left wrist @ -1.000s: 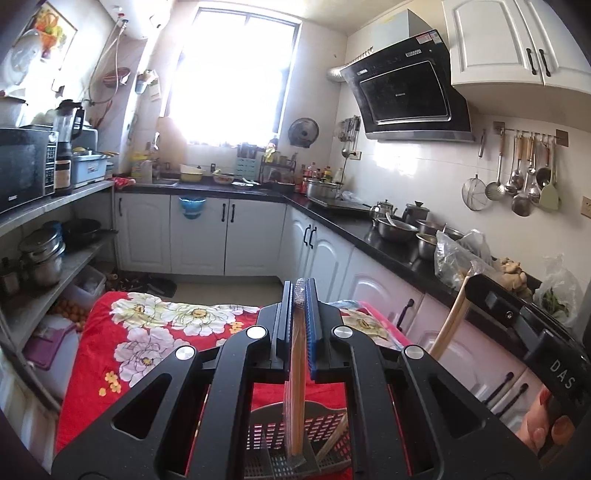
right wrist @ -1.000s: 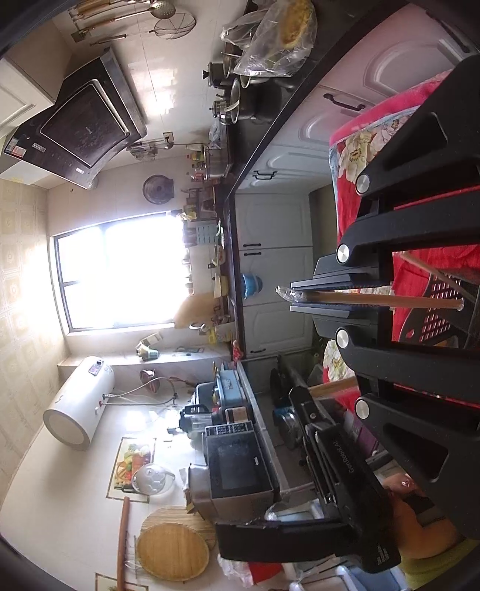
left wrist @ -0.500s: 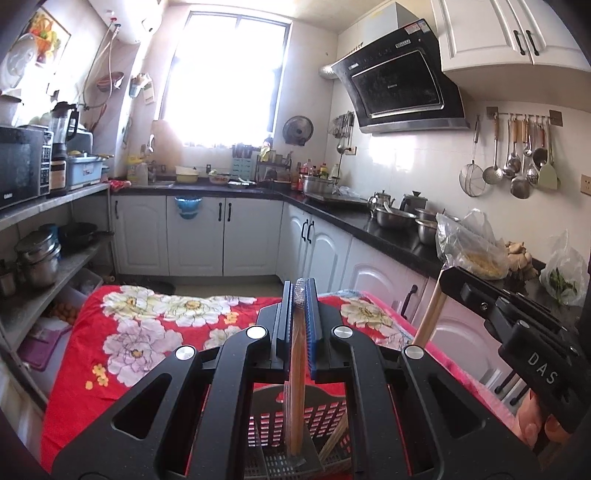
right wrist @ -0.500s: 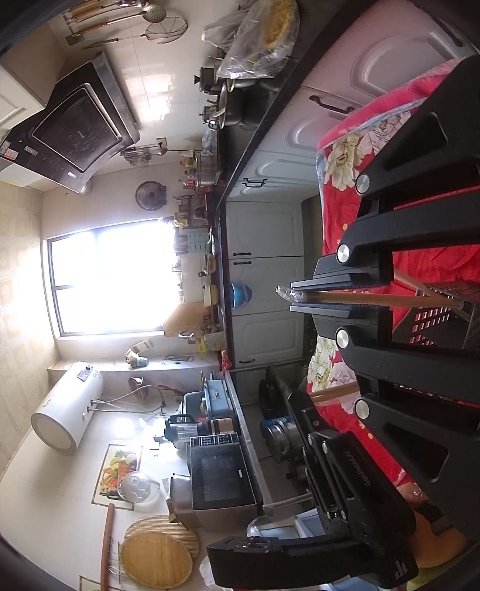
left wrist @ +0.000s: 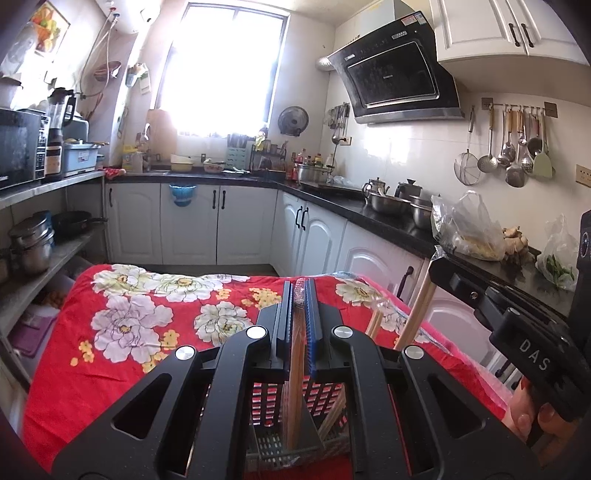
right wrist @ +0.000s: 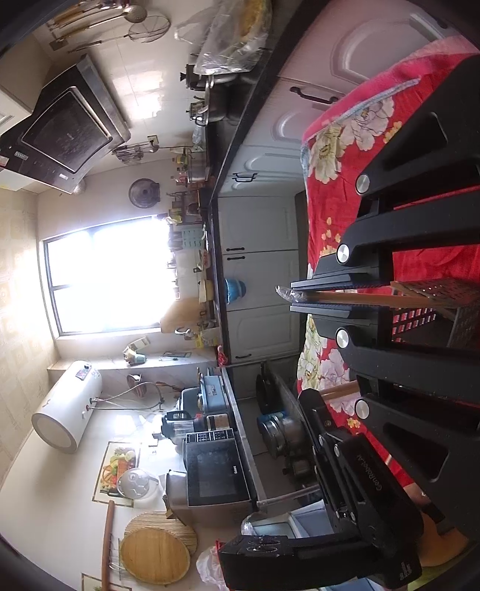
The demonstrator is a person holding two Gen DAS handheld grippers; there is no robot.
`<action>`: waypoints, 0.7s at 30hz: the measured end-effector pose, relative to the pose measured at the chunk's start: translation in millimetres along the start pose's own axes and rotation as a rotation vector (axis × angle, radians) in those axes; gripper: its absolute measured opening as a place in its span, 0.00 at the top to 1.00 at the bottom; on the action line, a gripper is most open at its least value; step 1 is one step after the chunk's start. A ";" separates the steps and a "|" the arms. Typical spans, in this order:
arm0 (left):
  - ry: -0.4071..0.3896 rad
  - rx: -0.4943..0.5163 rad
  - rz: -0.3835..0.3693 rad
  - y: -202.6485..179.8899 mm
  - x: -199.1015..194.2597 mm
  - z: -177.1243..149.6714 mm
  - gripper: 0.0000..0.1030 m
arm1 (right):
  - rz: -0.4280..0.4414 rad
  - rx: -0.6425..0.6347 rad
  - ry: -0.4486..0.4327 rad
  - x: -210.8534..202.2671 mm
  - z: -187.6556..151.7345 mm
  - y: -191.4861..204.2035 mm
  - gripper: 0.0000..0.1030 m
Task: Organize utensils
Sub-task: 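Lower the chopstick into the caddy and open the right gripper while the left gripper releases its own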
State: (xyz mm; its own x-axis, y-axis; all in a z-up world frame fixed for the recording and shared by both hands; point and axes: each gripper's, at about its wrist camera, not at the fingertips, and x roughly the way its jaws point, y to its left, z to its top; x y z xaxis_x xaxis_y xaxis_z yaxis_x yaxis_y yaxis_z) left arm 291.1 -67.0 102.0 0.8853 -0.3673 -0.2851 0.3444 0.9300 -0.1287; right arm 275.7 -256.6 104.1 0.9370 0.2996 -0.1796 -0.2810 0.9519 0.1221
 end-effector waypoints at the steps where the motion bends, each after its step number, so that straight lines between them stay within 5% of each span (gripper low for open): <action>1: 0.003 0.001 -0.001 -0.4 0.3 -0.9 0.97 | 0.008 0.011 0.004 -0.6 -3.1 -1.5 0.94; 21: 0.086 -0.048 -0.001 6.3 -16.3 -7.8 0.96 | 0.050 0.204 0.149 -10.4 -30.3 -21.5 0.93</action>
State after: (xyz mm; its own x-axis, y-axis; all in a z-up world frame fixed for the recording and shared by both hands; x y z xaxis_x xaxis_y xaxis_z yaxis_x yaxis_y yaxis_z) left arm 276.4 -55.2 98.4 0.8541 -0.3702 -0.3653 0.3283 0.9285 -0.1734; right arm 265.8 -278.3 73.8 0.8776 0.3667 -0.3088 -0.2646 0.9077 0.3257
